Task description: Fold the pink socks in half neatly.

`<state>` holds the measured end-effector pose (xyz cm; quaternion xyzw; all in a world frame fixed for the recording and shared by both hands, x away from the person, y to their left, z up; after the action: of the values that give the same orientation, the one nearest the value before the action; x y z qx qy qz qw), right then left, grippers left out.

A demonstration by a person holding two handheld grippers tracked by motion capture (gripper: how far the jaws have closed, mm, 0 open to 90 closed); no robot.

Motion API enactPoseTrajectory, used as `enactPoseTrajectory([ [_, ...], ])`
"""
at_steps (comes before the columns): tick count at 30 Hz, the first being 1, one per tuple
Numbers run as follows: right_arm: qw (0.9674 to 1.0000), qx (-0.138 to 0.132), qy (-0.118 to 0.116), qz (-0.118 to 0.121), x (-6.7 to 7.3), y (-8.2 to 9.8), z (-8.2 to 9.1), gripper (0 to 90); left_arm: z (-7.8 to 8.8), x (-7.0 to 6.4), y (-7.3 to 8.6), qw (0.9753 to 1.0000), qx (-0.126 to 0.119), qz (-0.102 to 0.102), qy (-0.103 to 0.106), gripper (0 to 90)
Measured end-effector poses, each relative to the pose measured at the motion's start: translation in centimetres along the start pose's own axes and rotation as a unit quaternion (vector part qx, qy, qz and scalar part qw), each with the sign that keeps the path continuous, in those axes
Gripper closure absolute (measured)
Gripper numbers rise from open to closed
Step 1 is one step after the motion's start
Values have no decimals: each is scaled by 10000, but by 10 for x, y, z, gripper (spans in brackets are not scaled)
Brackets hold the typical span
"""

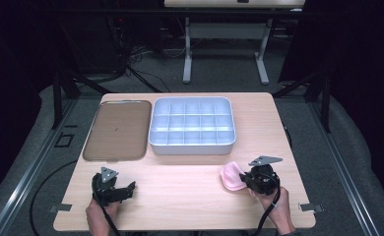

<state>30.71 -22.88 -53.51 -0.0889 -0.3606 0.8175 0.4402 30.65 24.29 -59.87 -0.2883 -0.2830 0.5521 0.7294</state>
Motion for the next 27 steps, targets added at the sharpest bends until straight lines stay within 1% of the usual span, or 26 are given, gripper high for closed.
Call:
enactPoseTrajectory([
  [1, 10000, 0, 0, 0, 0, 0, 0, 834, 0, 0, 0, 10000, 0, 0, 0, 116],
  [2, 9999, -80, -21, 75, 6, -6, 5, 834, 0, 0, 0, 10000, 0, 1, 0, 116],
  [3, 9998, -137, -24, 104, 9, -8, 6, 833, 0, 0, 0, 10000, 0, 1, 0, 116],
  [5, 9996, -185, -52, 196, 16, -14, 11, 833, 0, 0, 0, 10000, 0, 0, 1, 116],
  [6, 9994, -179, -80, 282, 20, -17, 13, 833, 0, 0, 0, 10000, 0, 0, 0, 116],
  [7, 9992, -252, -100, 292, 24, -20, 14, 832, 0, 0, 0, 10000, 0, 0, 0, 116],
  [8, 9989, -281, -104, 364, 28, -24, 16, 832, 0, 0, 0, 10000, 0, 0, 0, 116],
  [9, 9989, -281, -104, 364, 28, -24, 16, 832, 0, 0, 0, 10000, 0, 0, 0, 116],
  [10, 9983, -320, -134, 469, 36, -29, 19, 832, 0, 0, 0, 10000, 0, 0, 0, 116],
  [12, 9978, -372, -177, 520, 42, -35, 20, 832, 0, 0, 0, 10000, 0, 1, 0, 116],
  [13, 9973, -373, -185, 601, 45, -37, 21, 831, 0, 0, 0, 10000, 1, 0, 0, 116],
  [14, 9972, -385, -190, 619, 48, -40, 21, 831, 0, 0, 0, 10000, 0, 0, 0, 116],
  [15, 9972, -385, -190, 619, 48, -40, 21, 831, 0, 0, 0, 10000, 0, 0, 0, 116],
  [16, 9967, -395, -235, 668, 54, -44, 20, 831, 0, 0, 0, 10000, 0, 0, 0, 116],
  [18, 9962, -404, -302, 709, 59, -49, 18, 830, 0, 0, 0, 10000, 0, 2, 0, 116],
  [19, 9962, -404, -302, 709, 59, -49, 18, 830, 0, 0, 0, 10000, 0, 2, 0, 116],
  [20, 9956, -440, -357, 740, 66, -53, 14, 830, 0, 0, 0, 10000, -1, 1, 0, 116],
  [23, 9950, -419, -468, 783, 76, -59, 6, 828, 0, 0, 0, 10000, 0, 0, 0, 115],
  [24, 9948, -353, -507, 808, 79, -61, 3, 828, 0, 0, 0, 10000, 0, 1, 0, 116],
  [25, 9948, -353, -507, 808, 79, -61, 3, 828, 0, 0, 0, 10000, 0, 1, 0, 115],
  [26, 9942, -349, -584, 827, 88, -64, -7, 827, 0, 0, 0, 10000, -1, 3, 0, 116],
  [27, 9940, -298, -591, 876, 91, -65, -11, 827, 0, 0, 0, 10000, 0, 1, 1, 116],
])
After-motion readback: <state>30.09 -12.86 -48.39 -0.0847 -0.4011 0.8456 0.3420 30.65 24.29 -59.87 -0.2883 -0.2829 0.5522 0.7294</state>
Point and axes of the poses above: each handheld gripper's, and its own axes: z roughly backward along the jaws, y roughly out of its underside, x roughly to its left, the point moved 1 cm from there along -z, roughly forward along the jaws, and after that the axes turned 8 degrees about -y, right-handed, at the moved point
